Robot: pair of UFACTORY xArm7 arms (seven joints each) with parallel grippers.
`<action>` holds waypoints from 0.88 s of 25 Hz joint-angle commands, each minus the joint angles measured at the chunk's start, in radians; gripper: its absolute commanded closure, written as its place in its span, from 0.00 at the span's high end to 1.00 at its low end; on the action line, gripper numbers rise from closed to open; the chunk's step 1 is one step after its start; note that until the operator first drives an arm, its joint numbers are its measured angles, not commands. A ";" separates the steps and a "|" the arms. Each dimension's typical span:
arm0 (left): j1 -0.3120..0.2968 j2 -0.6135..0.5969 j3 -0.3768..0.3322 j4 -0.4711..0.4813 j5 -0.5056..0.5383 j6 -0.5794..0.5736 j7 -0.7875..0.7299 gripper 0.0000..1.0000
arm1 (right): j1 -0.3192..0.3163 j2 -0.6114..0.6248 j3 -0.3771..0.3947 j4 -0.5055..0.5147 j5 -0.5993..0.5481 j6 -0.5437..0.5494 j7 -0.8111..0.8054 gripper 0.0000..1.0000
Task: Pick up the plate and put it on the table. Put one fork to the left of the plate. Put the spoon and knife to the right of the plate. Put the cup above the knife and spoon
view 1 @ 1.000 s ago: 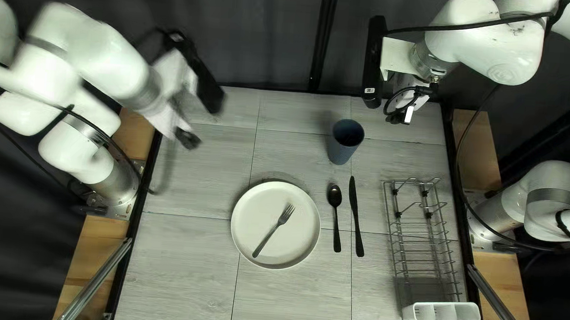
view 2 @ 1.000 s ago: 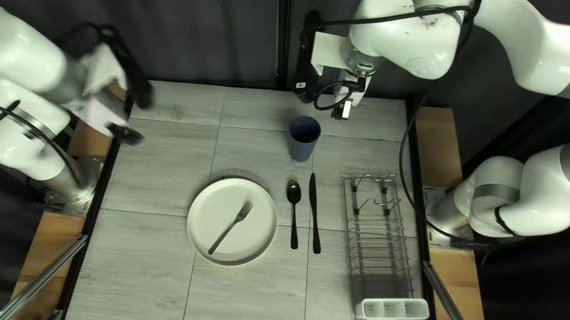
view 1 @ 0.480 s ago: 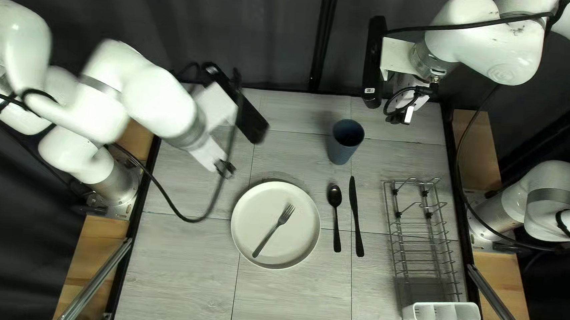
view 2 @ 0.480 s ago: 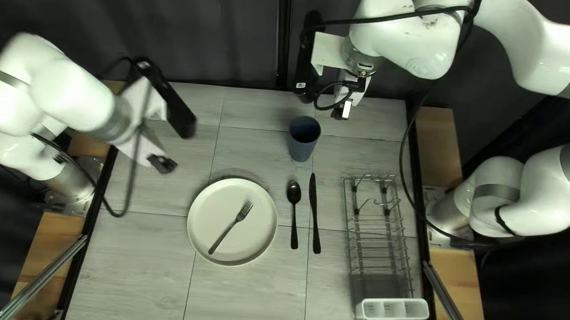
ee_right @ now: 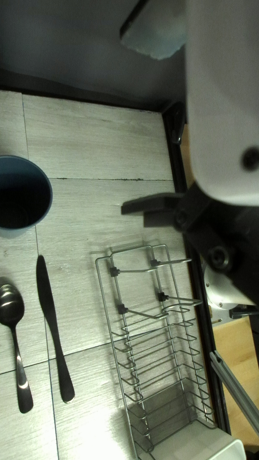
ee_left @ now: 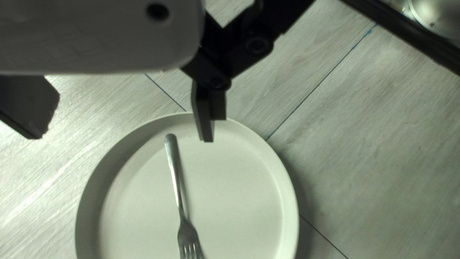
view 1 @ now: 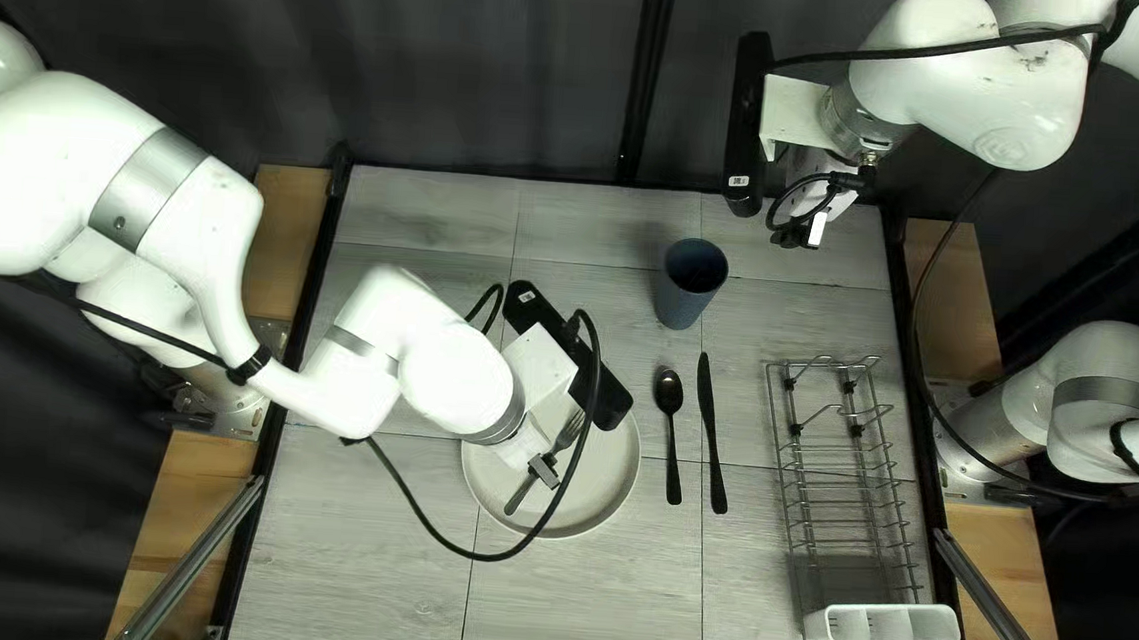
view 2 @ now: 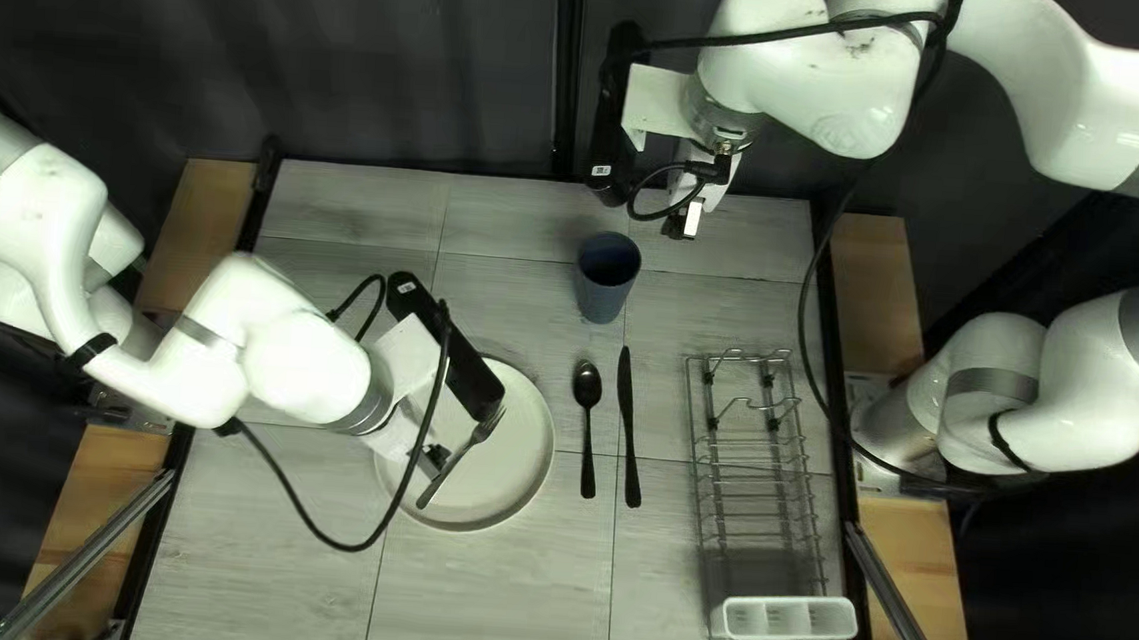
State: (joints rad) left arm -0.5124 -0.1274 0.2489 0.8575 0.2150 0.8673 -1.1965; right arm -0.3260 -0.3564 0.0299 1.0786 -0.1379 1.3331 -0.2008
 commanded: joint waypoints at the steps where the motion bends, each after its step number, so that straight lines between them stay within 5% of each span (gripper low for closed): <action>1: 0.002 0.100 0.008 0.006 -0.055 -0.108 0.040 1.00 | 0.000 0.000 0.000 0.000 0.000 0.000 0.000 1.00; 10: 0.023 0.259 -0.005 -0.009 -0.136 -0.292 0.129 1.00 | 0.000 0.000 0.000 0.000 0.000 0.000 0.000 1.00; 17: 0.091 0.347 -0.029 0.021 -0.258 -0.306 0.303 1.00 | 0.000 0.000 0.000 0.000 0.000 0.000 0.000 1.00; 22: 0.091 0.411 -0.038 0.028 -0.274 -0.334 0.293 1.00 | 0.000 0.000 0.000 0.000 0.000 0.000 0.000 1.00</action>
State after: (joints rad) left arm -0.4205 0.2579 0.2150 0.8824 -0.0518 0.5469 -0.8962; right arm -0.3260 -0.3564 0.0299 1.0786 -0.1379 1.3331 -0.2008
